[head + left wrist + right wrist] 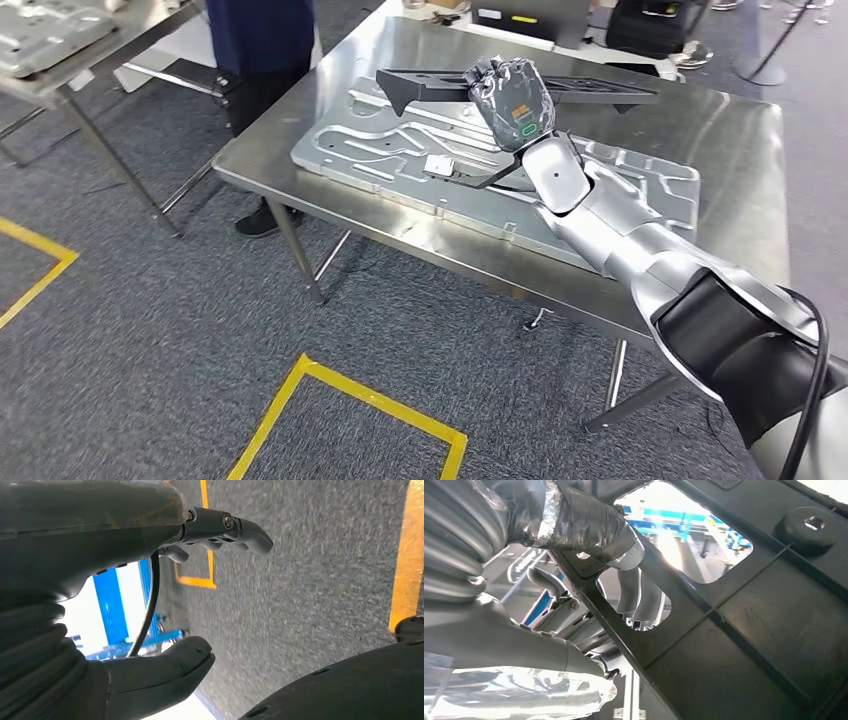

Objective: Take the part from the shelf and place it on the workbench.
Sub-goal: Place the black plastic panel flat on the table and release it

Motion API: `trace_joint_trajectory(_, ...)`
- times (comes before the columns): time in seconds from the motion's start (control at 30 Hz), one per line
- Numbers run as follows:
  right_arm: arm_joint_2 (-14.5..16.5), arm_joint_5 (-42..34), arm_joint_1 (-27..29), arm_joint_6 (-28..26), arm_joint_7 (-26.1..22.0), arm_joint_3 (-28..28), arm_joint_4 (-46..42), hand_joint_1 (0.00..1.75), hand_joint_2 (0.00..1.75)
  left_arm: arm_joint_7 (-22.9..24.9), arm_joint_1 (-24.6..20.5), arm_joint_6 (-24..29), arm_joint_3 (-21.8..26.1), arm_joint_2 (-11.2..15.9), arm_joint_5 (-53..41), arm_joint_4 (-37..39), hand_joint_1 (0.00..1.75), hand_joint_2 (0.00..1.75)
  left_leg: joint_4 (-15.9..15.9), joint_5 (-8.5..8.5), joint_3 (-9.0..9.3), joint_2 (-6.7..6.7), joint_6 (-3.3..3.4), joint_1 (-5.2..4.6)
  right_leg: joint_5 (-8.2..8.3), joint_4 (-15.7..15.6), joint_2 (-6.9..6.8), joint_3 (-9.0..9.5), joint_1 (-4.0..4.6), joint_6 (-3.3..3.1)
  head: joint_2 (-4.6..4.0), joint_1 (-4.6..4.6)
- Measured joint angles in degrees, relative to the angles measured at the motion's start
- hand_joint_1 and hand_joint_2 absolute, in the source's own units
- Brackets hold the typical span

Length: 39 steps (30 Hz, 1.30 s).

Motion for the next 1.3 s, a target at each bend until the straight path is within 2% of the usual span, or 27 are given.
trace_joint_trajectory(0.03, 0.1, -0.3, 0.1, 1.4, 0.0, -0.1, 0.1, 1.75, 1.75, -0.1, 0.1, 0.1, 0.0, 0.0, 0.2, 0.0, 0.00, 1.75, -3.9, 2.30, 1.63, -0.84, 0.27, 0.05, 0.00, 0.1, 0.91, 0.02, -0.03, 0.04, 0.00, 0.00)
trace_joint_trajectory(0.07, 0.2, -0.6, 0.2, 2.7, 0.0, -0.2, 0.5, 1.75, 1.75, -0.1, 0.3, 0.3, 0.0, 0.0, 0.5, 0.0, 0.00, 1.75, -7.5, 4.00, 3.25, -2.28, 0.51, 0.16, 0.05, 0.2, 1.70, -0.06, 0.02, 0.21, 0.00, 0.01)
trace_joint_trajectory(0.1, 0.3, -0.6, 0.5, 3.7, 0.0, -0.6, 1.1, 1.75, 1.75, -0.2, 0.4, 0.6, 0.1, -0.2, 0.7, 0.0, 0.00, 1.75, -10.6, 5.02, 4.56, -3.58, 0.63, 0.25, 0.17, 0.3, 2.42, -0.27, -0.01, 0.48, 0.00, 0.01)
trace_joint_trajectory(0.13, 0.4, -0.4, 0.9, 4.0, 0.0, -1.1, 2.0, 1.75, 1.75, -0.3, 0.5, 0.9, 0.1, -0.3, 0.9, 0.0, 0.00, 1.75, -12.3, 5.29, 5.16, -4.57, 0.71, 0.26, 0.38, 0.3, 3.01, -0.58, -0.09, 0.88, 0.00, 0.04)
trace_joint_trajectory(0.17, 0.5, -0.1, 1.4, 3.7, 0.0, -1.7, 3.0, 1.75, 1.75, -0.3, 0.5, 1.1, 0.2, -0.5, 0.9, 0.0, 0.00, 1.75, -12.8, 5.11, 5.33, -4.81, 0.75, 0.23, 0.69, 0.2, 3.61, -0.90, -0.19, 1.37, 0.00, 0.04)
trace_joint_trajectory(0.2, 0.5, 0.1, 1.9, 3.4, 0.0, -2.4, 4.1, 1.75, 1.75, -0.2, 0.5, 1.3, 0.2, -0.7, 1.0, 0.0, 0.00, 1.75, -13.2, 5.19, 5.36, -4.23, 0.93, 0.17, 1.02, -0.1, 4.30, -1.15, -0.35, 1.87, 0.00, 0.06)
trace_joint_trajectory(0.23, 0.6, 0.2, 2.3, 3.1, -0.1, -3.1, 4.9, 1.75, 1.75, -0.1, 0.5, 1.4, 0.3, -0.9, 1.0, 0.0, 0.00, 1.75, -13.5, 5.46, 5.40, -3.52, 1.30, 0.19, 1.11, -0.1, 4.18, -1.33, -0.45, 2.26, 0.00, 0.08)
trace_joint_trajectory(0.27, 0.6, 0.3, 2.6, 3.0, -0.1, -3.8, 5.8, 1.75, 1.75, 0.0, 0.5, 1.5, 0.3, -1.0, 1.0, 0.0, 0.00, 1.75, -13.9, 5.74, 5.54, -2.76, 1.71, 0.25, 0.81, 0.3, 3.07, -1.63, -0.36, 2.55, 0.00, 0.17)
trace_joint_trajectory(0.3, 0.8, 0.3, 2.8, 2.9, -0.1, -4.5, 6.6, 1.75, 1.75, 0.0, 0.5, 1.6, 0.3, -1.1, 1.0, 0.0, 0.00, 1.75, -14.3, 6.03, 5.67, -1.95, 2.16, 0.30, -0.10, 1.6, 1.30, -2.32, -0.25, 2.74, 0.00, 0.25)
trace_joint_trajectory(0.33, 1.0, 0.3, 2.9, 2.9, 0.0, -5.0, 7.2, 1.75, 1.75, 0.1, 0.6, 1.7, 0.4, -1.2, 1.0, 0.0, 0.00, 1.75, -14.6, 6.21, 5.73, -1.18, 2.49, 0.27, -1.60, 4.1, -0.81, -3.49, -0.20, 2.85, 0.00, 0.32)
trace_joint_trajectory(0.37, 1.2, 0.3, 2.9, 3.0, 0.0, -5.5, 7.7, 1.75, 1.75, 0.1, 0.7, 1.8, 0.4, -1.2, 1.0, 0.0, 0.00, 1.75, -14.7, 6.28, 5.71, -0.58, 2.66, 0.15, -3.31, 7.4, -2.32, -5.01, -0.16, 2.99, 0.00, 0.41)
trace_joint_trajectory(0.4, 1.5, 0.3, 3.0, 3.1, 0.1, -5.7, 8.1, 1.75, 1.75, 0.1, 0.8, 1.8, 0.5, -1.2, 1.0, 0.0, 0.00, 1.75, -14.7, 6.29, 5.65, 0.03, 2.77, 0.07, -4.79, 10.8, -2.96, -6.58, -0.26, 3.14, 0.00, 0.40)
trace_joint_trajectory(0.43, 1.9, 0.4, 3.1, 3.6, 0.1, -5.8, 8.7, 1.75, 1.75, 0.2, 0.9, 1.9, 0.6, -1.2, 1.0, 0.0, 0.00, 1.75, -14.6, 6.26, 5.61, 0.56, 2.79, 0.02, -5.57, 13.4, -3.17, -7.65, -0.36, 3.27, 0.00, 0.41)
trace_joint_trajectory(0.47, 2.3, 0.4, 3.3, 4.6, 0.1, -5.9, 9.4, 1.75, 1.75, 0.3, 1.0, 2.0, 0.6, -1.2, 1.2, 0.0, 0.00, 1.75, -14.6, 6.22, 5.59, 0.99, 2.78, 0.00, -5.28, 14.0, -3.27, -7.77, -0.45, 3.38, 0.00, 0.42)
trace_joint_trajectory(0.5, 2.8, 0.4, 3.5, 5.9, 0.1, -6.1, 10.3, 1.75, 1.75, 0.4, 0.9, 2.0, 0.8, -1.3, 1.3, 0.0, 0.00, 1.75, -14.5, 6.15, 5.60, 1.43, 2.72, 0.01, -3.99, 12.4, -3.35, -6.73, -0.52, 3.42, 0.00, 0.42)
trace_joint_trajectory(0.57, 3.7, 0.4, 4.0, 8.6, 0.0, -6.6, 11.9, 1.75, 1.75, 0.6, 0.8, 2.1, 1.0, -1.5, 1.6, 0.0, 0.00, 1.75, -14.3, 5.90, 5.57, 1.92, 2.41, -0.02, -0.84, 5.3, -3.77, -2.54, -0.53, 3.19, 0.00, 0.41)
trace_joint_trajectory(0.6, 4.2, 0.4, 4.3, 9.6, -0.2, -6.8, 12.4, 1.75, 1.75, 0.7, 0.8, 2.2, 1.1, -1.6, 1.8, -0.1, 0.00, 1.75, -14.1, 5.76, 5.49, 2.07, 2.19, -0.11, -0.03, 2.1, -4.00, -0.82, -0.34, 2.93, 0.00, 0.40)
trace_joint_trajectory(0.67, 5.3, 0.3, 4.8, 10.9, -0.6, -7.2, 13.3, 1.75, 1.75, 1.2, 0.8, 2.3, 1.2, -1.7, 1.9, -0.1, 0.00, 1.75, -13.9, 5.58, 5.28, 2.24, 1.94, -0.36, -0.11, -0.5, -4.25, 0.44, -0.04, 2.51, 0.00, 0.39)
trace_joint_trajectory(0.77, 7.0, 0.4, 6.6, 11.7, -1.7, -7.6, 14.8, 1.75, 1.75, 2.4, 0.9, 2.4, 1.3, -1.6, 2.1, -0.2, 0.00, 1.75, -13.9, 5.52, 5.36, 2.19, 2.13, -0.43, -0.03, -0.8, -4.12, 0.53, 0.02, 2.41, 0.00, 0.38)
trace_joint_trajectory(0.97, 9.2, 0.4, 9.0, 12.3, -2.3, -8.5, 16.6, 1.75, 1.75, 3.0, 1.0, 2.8, 1.6, -1.6, 2.5, -0.5, 0.00, 1.75, -14.5, 5.85, 5.58, 2.23, 1.48, -0.32, -0.12, -0.7, -4.08, 0.43, 0.22, 1.89, 0.00, 0.37)
trace_joint_trajectory(1.17, 10.0, 0.4, 9.2, 12.2, -2.4, -8.6, 17.5, 1.75, 1.75, 3.4, 1.1, 2.7, 1.8, -1.7, 2.0, -0.8, 0.00, 1.75, -14.6, 5.99, 5.55, 2.19, 1.06, -0.32, -0.07, -0.6, -4.14, 0.43, 0.32, 1.76, 0.00, 0.37)
trace_joint_trajectory(1.23, 10.4, 0.4, 9.1, 11.8, -2.6, -8.7, 18.3, 1.75, 1.75, 6.1, 1.6, 2.0, 3.9, -2.1, -2.7, -3.1, 0.00, 1.75, -14.6, 5.99, 5.51, 2.01, 1.08, -0.41, -0.06, -0.6, -4.24, 0.51, 0.19, 1.76, 0.00, 0.37)
trace_joint_trajectory(1.3, 10.8, 0.4, 9.2, 11.9, -3.1, -8.9, 19.1, 0.87, 0.87, 10.2, 2.6, 1.2, 9.9, -2.3, -15.0, -6.4, 0.00, 1.75, -14.7, 6.00, 5.63, 1.71, 1.12, -0.67, -0.09, -0.6, -4.42, 0.66, -0.10, 1.80, 0.00, 0.32)
